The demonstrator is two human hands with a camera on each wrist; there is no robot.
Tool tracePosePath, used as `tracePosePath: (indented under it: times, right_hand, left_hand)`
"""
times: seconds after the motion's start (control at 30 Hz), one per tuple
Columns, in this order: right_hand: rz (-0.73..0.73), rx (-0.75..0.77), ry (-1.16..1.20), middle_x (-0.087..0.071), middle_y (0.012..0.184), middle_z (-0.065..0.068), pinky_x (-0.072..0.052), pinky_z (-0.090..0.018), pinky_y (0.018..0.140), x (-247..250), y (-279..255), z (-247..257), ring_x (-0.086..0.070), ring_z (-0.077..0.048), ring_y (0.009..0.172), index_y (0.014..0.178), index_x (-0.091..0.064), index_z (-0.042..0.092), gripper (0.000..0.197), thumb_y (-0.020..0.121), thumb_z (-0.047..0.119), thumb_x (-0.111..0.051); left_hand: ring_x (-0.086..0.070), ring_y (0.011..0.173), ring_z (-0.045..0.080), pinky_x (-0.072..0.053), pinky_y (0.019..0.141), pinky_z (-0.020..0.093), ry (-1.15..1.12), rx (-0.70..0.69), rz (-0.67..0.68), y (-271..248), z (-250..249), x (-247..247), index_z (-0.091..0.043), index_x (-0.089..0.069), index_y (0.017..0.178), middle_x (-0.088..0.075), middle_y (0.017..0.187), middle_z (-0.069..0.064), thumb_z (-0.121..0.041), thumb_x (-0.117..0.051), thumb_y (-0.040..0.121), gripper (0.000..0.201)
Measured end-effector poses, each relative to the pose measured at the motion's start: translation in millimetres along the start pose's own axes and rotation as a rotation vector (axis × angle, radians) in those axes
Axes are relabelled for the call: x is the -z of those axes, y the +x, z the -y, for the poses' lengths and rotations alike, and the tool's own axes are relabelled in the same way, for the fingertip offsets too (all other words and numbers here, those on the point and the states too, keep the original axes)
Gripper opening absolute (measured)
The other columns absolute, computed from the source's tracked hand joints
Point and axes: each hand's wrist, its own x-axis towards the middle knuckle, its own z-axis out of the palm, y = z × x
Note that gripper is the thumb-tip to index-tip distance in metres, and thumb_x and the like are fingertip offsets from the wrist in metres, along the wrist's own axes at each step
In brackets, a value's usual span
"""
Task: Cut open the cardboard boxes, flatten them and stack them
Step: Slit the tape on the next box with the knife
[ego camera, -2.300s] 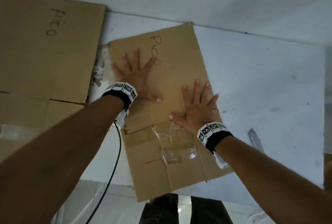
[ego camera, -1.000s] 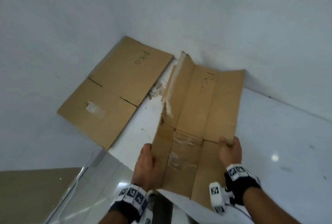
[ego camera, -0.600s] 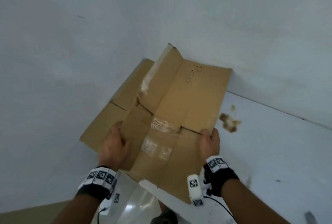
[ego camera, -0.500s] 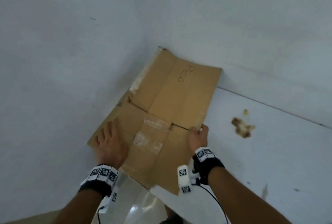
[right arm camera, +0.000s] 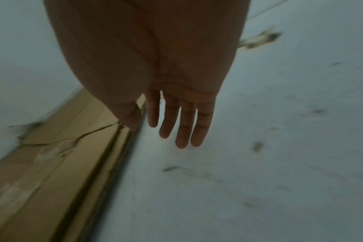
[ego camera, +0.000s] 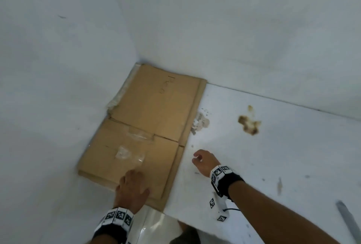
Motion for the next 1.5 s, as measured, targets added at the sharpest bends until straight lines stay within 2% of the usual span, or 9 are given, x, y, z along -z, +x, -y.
tracePosePath:
  times: [0.17,0.37,0.5,0.63,0.77,0.9,1.1,1.23,1.5]
  right_hand:
    - [-0.067,-0.104,0.009,-0.061,0.094,0.001,-0.046,-0.026,0.08,25,-87,-106,-0.059,-0.019,0.089,0.106,-0.069,0.013,0.019,0.097,0.025,-0.057]
    - [-0.199,-0.421,0.178,-0.069,0.105,-0.006,-0.052,-0.031,0.083,48,-232,-308,-0.065,-0.024,0.093,0.107,-0.067,0.014,0.021,0.095,0.026,-0.054]
    - [-0.261,-0.589,0.232,-0.069,0.104,-0.005,-0.049,-0.029,0.086,51,-345,-441,-0.062,-0.022,0.095,0.086,-0.06,0.022,0.009,0.094,0.025,-0.056]
    - [-0.258,-0.76,0.282,-0.067,0.121,-0.006,-0.046,-0.026,0.085,50,-453,-570,-0.063,-0.025,0.111,0.113,-0.066,0.016,0.023,0.098,0.031,-0.056]
    - [-0.33,-0.87,0.386,-0.064,0.13,-0.008,-0.044,-0.025,0.09,64,-522,-654,-0.06,-0.027,0.118,0.116,-0.067,0.012,0.027,0.098,0.029,-0.055]
    - [-0.586,-0.966,0.573,-0.068,0.123,-0.016,-0.046,-0.03,0.091,97,-554,-720,-0.063,-0.032,0.114,0.116,-0.065,0.011,0.033,0.097,0.037,-0.061]
    - [-1.04,-1.159,0.725,-0.061,0.125,-0.022,-0.048,-0.041,0.093,138,-565,-812,-0.059,-0.039,0.116,0.125,-0.055,0.003,0.05,0.097,0.044,-0.058]
    - [-1.004,-1.307,0.838,-0.045,0.141,-0.023,-0.042,-0.05,0.1,142,-559,-864,-0.045,-0.044,0.129,0.142,-0.041,0.005,0.069,0.095,0.052,-0.057]
    - [-0.827,-1.159,1.181,-0.054,0.14,-0.015,-0.046,-0.044,0.103,128,-549,-916,-0.056,-0.036,0.116,0.148,-0.031,0.013,0.069,0.097,0.054,-0.053]
  left_hand:
    - [-0.061,0.085,0.015,-0.049,0.075,0.032,-0.134,-0.308,0.116,-32,-80,-29,-0.026,-0.058,0.101,-0.062,0.091,-0.009,-0.048,-0.057,0.092,0.023]
    - [-0.065,0.078,0.008,-0.048,0.069,0.023,0.231,-0.441,0.579,-79,-219,-118,-0.028,-0.06,0.089,-0.069,0.087,-0.008,-0.048,-0.066,0.094,0.021]
    - [-0.071,0.076,0.011,-0.052,0.069,0.024,0.339,-0.472,0.613,-121,-309,-174,-0.022,-0.064,0.094,-0.073,0.083,-0.006,-0.043,-0.066,0.097,0.022]
    - [-0.073,0.059,0.015,-0.053,0.057,0.026,0.302,-0.493,0.593,-186,-399,-228,-0.015,-0.065,0.095,-0.075,0.068,0.001,-0.037,-0.066,0.099,0.022]
    - [-0.069,0.071,0.018,-0.058,0.073,0.036,0.342,-0.634,0.66,-253,-483,-286,-0.018,-0.067,0.091,-0.073,0.078,0.0,-0.038,-0.066,0.097,0.021]
    - [-0.059,0.08,0.013,-0.041,0.066,0.02,0.407,-0.917,0.724,-322,-605,-338,-0.032,-0.06,0.081,-0.06,0.08,-0.014,-0.037,-0.067,0.096,0.018]
    - [-0.061,0.091,0.013,-0.05,0.078,0.028,0.324,-1.057,0.8,-387,-774,-450,-0.023,-0.062,0.109,-0.062,0.1,-0.007,-0.034,-0.064,0.098,0.015]
    - [-0.058,0.1,0.016,-0.042,0.071,0.026,0.298,-0.89,0.785,-389,-827,-521,-0.017,-0.052,0.134,-0.062,0.122,-0.002,-0.039,-0.068,0.097,0.046]
    - [-0.046,0.141,0.032,-0.042,0.113,0.054,0.347,-0.762,0.941,-337,-826,-604,-0.028,-0.006,0.163,-0.038,0.161,0.005,-0.047,-0.089,0.074,0.123]
